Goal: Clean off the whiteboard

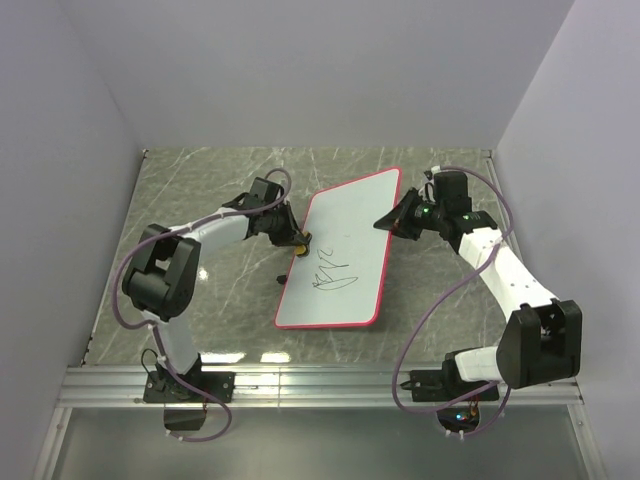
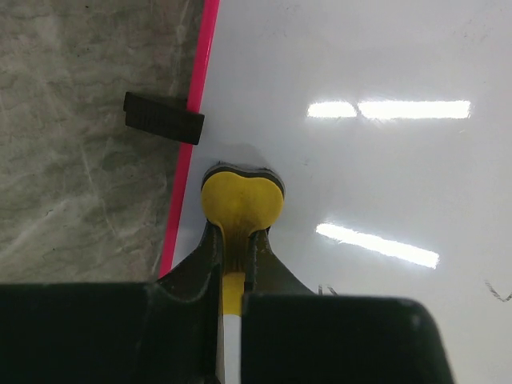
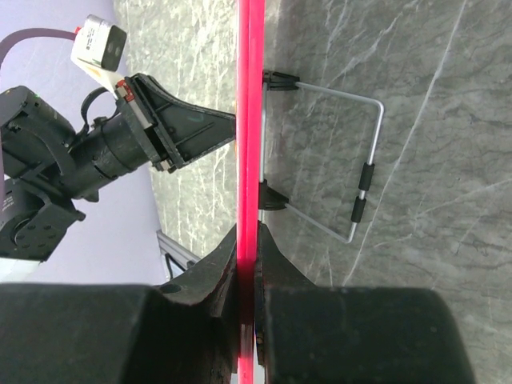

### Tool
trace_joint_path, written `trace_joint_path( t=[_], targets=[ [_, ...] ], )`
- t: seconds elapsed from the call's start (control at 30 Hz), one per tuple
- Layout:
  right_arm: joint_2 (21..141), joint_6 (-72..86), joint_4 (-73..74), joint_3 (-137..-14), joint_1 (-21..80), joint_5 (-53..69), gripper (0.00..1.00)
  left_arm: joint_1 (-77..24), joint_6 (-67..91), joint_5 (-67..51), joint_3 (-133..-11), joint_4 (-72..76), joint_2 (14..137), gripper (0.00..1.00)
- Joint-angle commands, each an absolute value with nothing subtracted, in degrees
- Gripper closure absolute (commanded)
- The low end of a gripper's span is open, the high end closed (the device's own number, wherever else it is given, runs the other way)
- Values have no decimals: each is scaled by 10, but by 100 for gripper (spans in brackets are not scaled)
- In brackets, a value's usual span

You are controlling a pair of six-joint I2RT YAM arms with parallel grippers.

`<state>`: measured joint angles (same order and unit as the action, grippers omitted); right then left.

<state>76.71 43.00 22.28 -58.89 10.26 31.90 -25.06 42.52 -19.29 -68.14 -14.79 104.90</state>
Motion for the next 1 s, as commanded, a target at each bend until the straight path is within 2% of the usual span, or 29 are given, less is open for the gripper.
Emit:
trace_joint_path(
  t=[0.0, 0.2, 0.33, 0.53, 0.8, 0.97],
  targets=[
    [746, 372, 231, -591, 121, 332, 100, -268, 417, -195, -673, -149, 1050, 100],
    [754, 378, 224, -595, 121, 335, 100, -328, 434, -168, -728, -182, 1006, 100],
    [769, 383, 221, -613, 120, 341, 100, -406, 471, -163, -743, -171, 981, 100],
    [793, 404, 205, -620, 120, 353, 100, -465, 512, -163, -746, -158, 947, 100],
    [808, 393, 227, -640, 121, 352, 100, -435, 529, -139, -587, -111, 896, 100],
    [804, 396, 222, -635, 121, 354, 100, -344, 519, -155, -491, -69, 899, 100]
  ],
)
